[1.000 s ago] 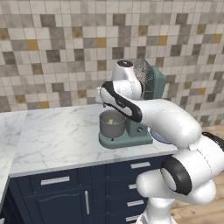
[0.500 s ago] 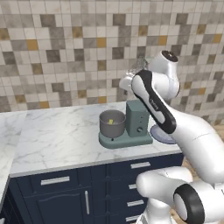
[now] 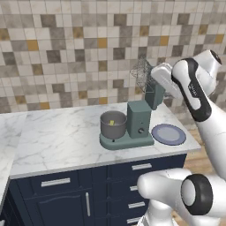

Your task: Add butter and sugar cubes to the stand mixer bowl and then turn on the stand mixer to begin making frosting.

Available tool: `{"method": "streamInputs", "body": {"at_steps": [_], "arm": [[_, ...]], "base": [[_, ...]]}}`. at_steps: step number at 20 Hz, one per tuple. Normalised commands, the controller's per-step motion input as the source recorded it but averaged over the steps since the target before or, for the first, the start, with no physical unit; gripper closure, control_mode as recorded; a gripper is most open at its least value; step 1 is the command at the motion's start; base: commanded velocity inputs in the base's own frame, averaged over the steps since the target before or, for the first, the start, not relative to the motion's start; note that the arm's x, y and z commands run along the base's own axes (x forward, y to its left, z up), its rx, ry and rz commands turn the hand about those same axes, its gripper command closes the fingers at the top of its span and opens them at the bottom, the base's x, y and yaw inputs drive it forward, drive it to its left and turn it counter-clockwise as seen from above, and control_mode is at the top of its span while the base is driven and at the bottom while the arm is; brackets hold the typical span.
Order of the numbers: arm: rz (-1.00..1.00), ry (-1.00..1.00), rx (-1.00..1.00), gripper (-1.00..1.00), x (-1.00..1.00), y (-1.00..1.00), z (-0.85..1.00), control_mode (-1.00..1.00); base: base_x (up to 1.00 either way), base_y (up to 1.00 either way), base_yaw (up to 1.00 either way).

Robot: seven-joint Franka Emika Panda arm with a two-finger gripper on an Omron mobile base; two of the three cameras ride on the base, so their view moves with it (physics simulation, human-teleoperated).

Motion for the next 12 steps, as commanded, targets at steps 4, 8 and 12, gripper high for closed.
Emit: {"method": "streamInputs", "body": {"at_steps": [4,8,12], "arm": [[0.0,0.0,0.23,-1.0,0.18,-0.75,0.15,-1.0],[0.0,0.0,0.21,-1.0,0.33,-0.61,0.01,-1.0],[0.0,-0.01,0.18,-1.0,0.48,-0.39,0.0,-1.0]], "base": [[0.0,0.0,0.0],[0.0,0.0,0.0],[0.0,0.0,0.0]]}}
